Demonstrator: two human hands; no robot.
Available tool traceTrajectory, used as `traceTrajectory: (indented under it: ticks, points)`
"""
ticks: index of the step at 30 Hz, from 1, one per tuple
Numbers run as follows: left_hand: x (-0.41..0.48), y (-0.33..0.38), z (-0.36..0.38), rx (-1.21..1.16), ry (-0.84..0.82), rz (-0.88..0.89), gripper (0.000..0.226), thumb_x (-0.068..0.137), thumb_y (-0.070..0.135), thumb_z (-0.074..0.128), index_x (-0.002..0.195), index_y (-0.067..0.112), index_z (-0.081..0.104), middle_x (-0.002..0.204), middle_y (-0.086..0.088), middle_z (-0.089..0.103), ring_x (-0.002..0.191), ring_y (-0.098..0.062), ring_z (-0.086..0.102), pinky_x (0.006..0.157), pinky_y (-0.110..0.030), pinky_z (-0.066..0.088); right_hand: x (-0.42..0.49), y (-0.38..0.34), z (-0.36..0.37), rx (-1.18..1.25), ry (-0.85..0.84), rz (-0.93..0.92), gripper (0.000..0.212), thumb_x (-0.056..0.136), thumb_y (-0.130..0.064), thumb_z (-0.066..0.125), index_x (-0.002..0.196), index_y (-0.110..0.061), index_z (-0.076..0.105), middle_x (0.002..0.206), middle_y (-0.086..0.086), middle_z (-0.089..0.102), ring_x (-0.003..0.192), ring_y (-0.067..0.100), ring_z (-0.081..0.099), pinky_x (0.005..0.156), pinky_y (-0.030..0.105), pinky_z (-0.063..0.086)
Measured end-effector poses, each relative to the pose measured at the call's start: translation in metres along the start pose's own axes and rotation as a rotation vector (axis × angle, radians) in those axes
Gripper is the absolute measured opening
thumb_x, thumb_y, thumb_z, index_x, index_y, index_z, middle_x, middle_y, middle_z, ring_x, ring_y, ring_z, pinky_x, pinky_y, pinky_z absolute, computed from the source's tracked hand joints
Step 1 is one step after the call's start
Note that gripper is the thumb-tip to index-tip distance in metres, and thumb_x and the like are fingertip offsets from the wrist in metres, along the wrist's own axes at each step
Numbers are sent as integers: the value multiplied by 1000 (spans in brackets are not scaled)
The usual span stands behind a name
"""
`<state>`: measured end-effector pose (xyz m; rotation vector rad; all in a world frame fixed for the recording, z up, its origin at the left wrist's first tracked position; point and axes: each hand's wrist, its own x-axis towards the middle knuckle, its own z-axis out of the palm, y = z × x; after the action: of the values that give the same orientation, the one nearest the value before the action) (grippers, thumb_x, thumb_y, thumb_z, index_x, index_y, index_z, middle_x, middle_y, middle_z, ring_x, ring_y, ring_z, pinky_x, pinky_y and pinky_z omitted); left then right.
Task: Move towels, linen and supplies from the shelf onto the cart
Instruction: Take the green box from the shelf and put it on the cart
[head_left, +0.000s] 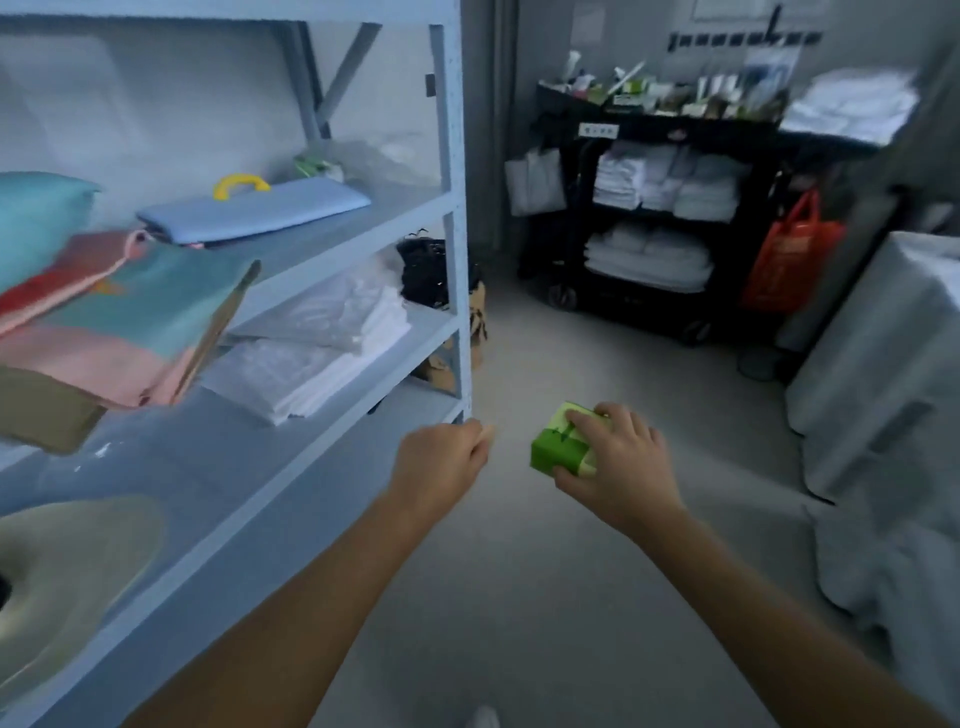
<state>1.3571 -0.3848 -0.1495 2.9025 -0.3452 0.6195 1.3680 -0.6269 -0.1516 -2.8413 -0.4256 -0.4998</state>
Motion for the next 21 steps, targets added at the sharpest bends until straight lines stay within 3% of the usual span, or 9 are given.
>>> traceTrajectory:
  ticks: [3,9,14,17,21]
  points:
    - [75,6,34,-61,8,142,41,98,32,57,66,20,34,49,6,27,39,-23,35,43,-28,23,40,32,3,-58,15,106,72,65,-63,61,129,-30,55,127,7,51,111,33,52,92,44,41]
    - [203,14,95,-103,-50,321,39,93,25,62,69,21,32,50,-5,50,41,-31,48,43,-28,30,104,93,13,-160,56,260,70,69,-63,61,130,-30,54,128,6,49,111,32,51,92,44,40]
    - [294,27,133,-143,-93,369,33,95,28,58,68,20,42,50,-4,50,42,-32,47,44,-28,28,154,147,22,-183,50,372,70,69,-64,64,130,-30,54,128,7,50,111,31,51,93,43,41]
    - [348,34,174,-150,-97,378,38,92,28,63,67,22,35,49,-5,50,41,-33,48,44,-27,27,191,186,49,-174,26,396,70,69,-65,63,130,-30,54,129,6,50,112,31,51,94,43,41]
    - [422,40,217,-129,-121,387,36,82,26,73,64,20,42,50,-7,53,43,-36,52,44,-26,26,256,240,82,-138,11,436,71,71,-65,63,132,-31,53,131,6,49,114,31,50,95,43,40]
